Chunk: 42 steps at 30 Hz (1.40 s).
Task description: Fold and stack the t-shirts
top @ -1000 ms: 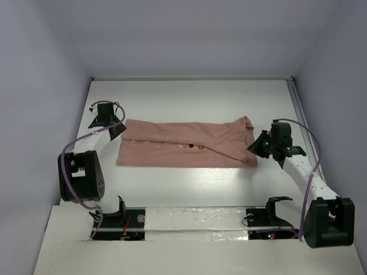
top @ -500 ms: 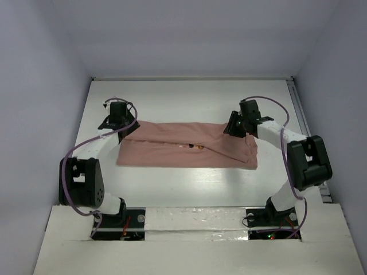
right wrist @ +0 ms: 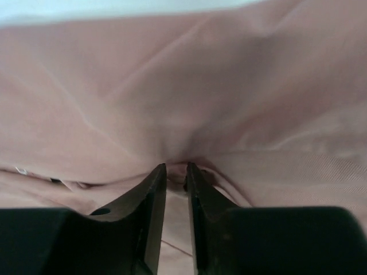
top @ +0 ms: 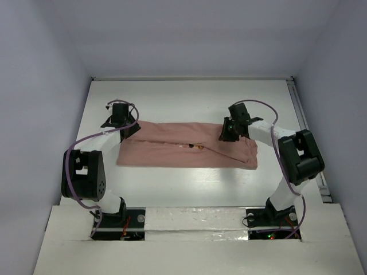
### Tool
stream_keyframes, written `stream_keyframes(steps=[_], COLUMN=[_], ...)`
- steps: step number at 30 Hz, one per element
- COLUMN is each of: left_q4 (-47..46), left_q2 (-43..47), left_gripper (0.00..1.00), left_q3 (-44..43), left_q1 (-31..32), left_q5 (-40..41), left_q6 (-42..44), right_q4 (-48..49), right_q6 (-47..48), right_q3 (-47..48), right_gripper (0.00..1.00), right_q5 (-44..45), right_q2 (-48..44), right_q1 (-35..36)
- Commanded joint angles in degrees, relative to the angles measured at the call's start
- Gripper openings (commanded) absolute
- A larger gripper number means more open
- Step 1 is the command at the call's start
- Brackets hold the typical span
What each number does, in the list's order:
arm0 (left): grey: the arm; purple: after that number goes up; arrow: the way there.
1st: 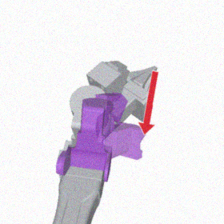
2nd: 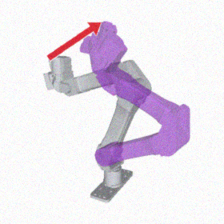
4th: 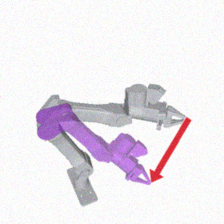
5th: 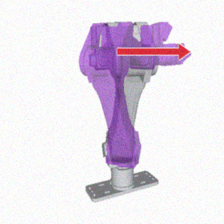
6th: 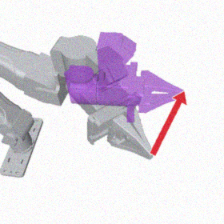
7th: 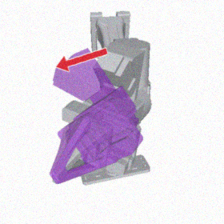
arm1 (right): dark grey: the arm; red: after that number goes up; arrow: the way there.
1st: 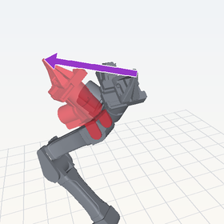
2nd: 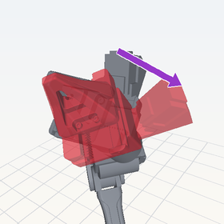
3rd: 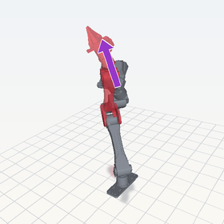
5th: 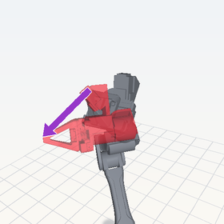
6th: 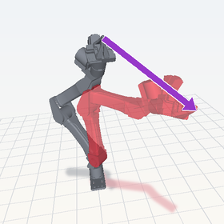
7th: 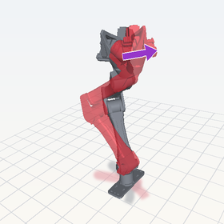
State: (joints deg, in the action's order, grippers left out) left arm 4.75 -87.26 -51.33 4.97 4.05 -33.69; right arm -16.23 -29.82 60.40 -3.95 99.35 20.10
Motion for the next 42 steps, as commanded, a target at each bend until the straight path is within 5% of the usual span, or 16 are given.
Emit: stream_keyframes(steps=[1,3,4,5,17,23,27,30,32,34,36,38,42], left_q4=[-2.20,-2.55,-2.73,-2.73,-3.43,-3.70,-3.52,-3.43,-3.61,-3.35,-3.70,-2.82,-2.29], left_q2=[1.04,1.48,1.66,1.75,2.45,2.45,2.98,3.42,3.24,2.72,1.66,-0.35,-2.99], left_gripper=[0.34,0.33,0.33,0.33,0.31,0.30,0.30,0.30,0.30,0.30,0.30,0.31,0.33], left_q3=[1.14,1.85,2.02,2.20,1.50,1.32,0.97,0.79,0.44,0.09,-0.52,-2.71,-6.83], left_q1=[-0.31,-0.31,-0.31,-0.31,-0.31,-0.31,-0.31,1.08,2.05,2.59,2.59,2.59,2.59], left_q5=[-0.45,-0.54,-0.63,-0.63,-2.12,-3.09,-3.44,-3.70,-3.35,-2.56,-2.12,-1.33,-0.98], left_q6=[-0.06,-0.15,-0.23,-0.15,-0.32,-0.50,-0.23,0.03,0.56,0.73,1.00,1.70,2.40], right_q4=[-0.12,-0.47,-0.73,-1.17,-10.05,-10.39,-16.01,-18.58,-15.69,-9.83,-4.55,-1.80,2.06], right_q6=[-1.02,-1.03,-1.03,-1.11,-11.03,-15.35,-12.28,-7.89,-4.46,-2.18,0.55,2.22,2.49], right_q3=[-1.51,-2.04,-2.22,-2.13,-8.63,-9.17,-3.56,-0.21,-0.46,-1.33,-0.99,0.41,4.81], right_gripper=[0.25,0.18,0.04,0.00,0.00,0.32,0.34,0.27,0.09,0.04,0.11,0.28,0.33], right_q5=[1.22,1.48,1.48,1.92,-0.80,-1.07,7.15,10.45,9.05,5.80,1.70,-1.05,-5.28], right_q2=[-2.50,-2.84,-3.19,-3.55,-16.02,-17.44,-20.24,-20.95,-20.87,-20.52,-18.06,-15.43,-6.82], right_q1=[1.08,1.61,1.61,2.22,14.78,20.24,20.24,15.87,6.83,-2.63,-7.68,-12.60,-17.19])
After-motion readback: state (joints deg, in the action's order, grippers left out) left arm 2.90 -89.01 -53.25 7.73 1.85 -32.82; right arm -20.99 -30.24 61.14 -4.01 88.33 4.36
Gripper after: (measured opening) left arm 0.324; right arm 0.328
